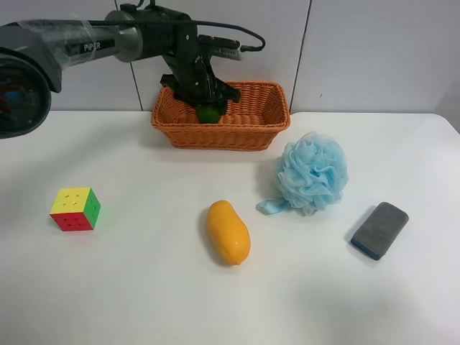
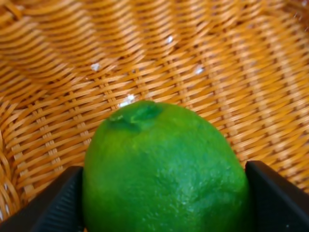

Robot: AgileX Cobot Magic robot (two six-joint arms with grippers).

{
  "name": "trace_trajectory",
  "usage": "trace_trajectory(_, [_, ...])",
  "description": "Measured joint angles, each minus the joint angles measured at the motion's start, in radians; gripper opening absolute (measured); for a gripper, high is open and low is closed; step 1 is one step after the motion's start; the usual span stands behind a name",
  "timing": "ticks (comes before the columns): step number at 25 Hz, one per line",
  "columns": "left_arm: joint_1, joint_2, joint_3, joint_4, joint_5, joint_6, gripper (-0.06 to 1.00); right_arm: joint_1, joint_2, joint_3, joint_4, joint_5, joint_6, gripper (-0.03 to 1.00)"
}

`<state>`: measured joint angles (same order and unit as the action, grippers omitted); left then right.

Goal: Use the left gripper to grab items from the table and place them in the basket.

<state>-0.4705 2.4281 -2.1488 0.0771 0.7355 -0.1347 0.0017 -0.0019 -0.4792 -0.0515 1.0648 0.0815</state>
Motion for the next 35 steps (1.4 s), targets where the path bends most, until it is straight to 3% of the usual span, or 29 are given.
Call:
trace_trajectory(4, [0.000,0.002,-0.001,0.018,-0.012,0.012,0.67,0.000,0.000,0.000,0.000,0.000,0.000,0.99])
trace_trajectory(8, [0.003,0.002,-0.001,0.021,-0.021,0.013,0.94,0.000,0.000,0.000,0.000,0.000,0.000,0.99])
trace_trajectory(12, [0.005,-0.022,-0.001,0.020,0.031,0.016,0.99,0.000,0.000,0.000,0.000,0.000,0.000,0.99])
trace_trajectory(16, [0.005,-0.121,-0.001,0.020,0.154,0.016,0.99,0.000,0.000,0.000,0.000,0.000,0.000,0.99])
trace_trajectory(21, [0.005,-0.295,-0.003,0.018,0.411,0.017,0.99,0.000,0.000,0.000,0.000,0.000,0.000,0.99])
trace_trajectory(24, [0.005,-0.388,0.009,0.017,0.465,0.047,0.99,0.000,0.000,0.000,0.000,0.000,0.000,0.99])
trace_trajectory(29, [0.013,-0.606,0.215,0.013,0.468,0.103,0.99,0.000,0.000,0.000,0.000,0.000,0.000,0.99])
trace_trajectory(35, [0.023,-0.943,0.660,0.014,0.471,0.108,0.99,0.000,0.000,0.000,0.000,0.000,0.000,0.99])
